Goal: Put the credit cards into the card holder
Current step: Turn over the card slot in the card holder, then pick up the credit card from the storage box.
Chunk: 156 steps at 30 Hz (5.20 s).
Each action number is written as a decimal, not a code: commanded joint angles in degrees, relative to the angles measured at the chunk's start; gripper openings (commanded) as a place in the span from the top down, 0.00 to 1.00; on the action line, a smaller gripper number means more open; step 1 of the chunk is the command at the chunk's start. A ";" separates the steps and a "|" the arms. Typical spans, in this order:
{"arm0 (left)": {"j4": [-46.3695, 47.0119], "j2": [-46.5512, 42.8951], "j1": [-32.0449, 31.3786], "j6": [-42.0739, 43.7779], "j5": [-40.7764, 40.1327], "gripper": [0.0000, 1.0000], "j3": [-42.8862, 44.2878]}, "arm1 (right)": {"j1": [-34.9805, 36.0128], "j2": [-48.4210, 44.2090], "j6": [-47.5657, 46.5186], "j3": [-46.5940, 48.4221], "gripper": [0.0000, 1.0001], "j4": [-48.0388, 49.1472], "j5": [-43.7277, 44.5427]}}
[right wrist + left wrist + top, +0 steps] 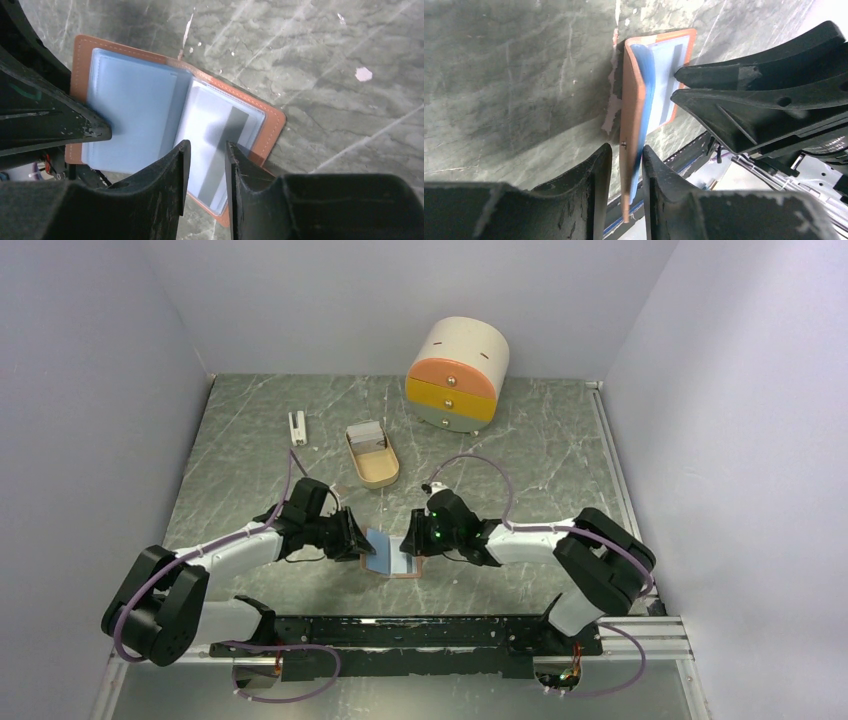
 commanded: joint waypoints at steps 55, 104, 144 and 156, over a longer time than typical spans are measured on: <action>4.77 -3.48 0.46 -1.81 4.70 0.75 -6.19 | -9.48 40.34 -94.38 58.37 0.35 -5.27 -5.04; 7.20 -1.80 0.46 -3.36 4.80 0.75 -7.24 | -11.86 41.31 -97.51 63.07 0.57 -6.28 -5.97; 8.54 -0.66 0.46 -3.54 5.23 0.75 -7.41 | -12.89 38.86 -96.53 63.65 0.72 -6.86 -7.93; 8.69 -0.49 0.46 -3.59 5.36 0.75 -7.30 | -12.84 37.65 -96.92 62.73 0.80 -7.49 -8.62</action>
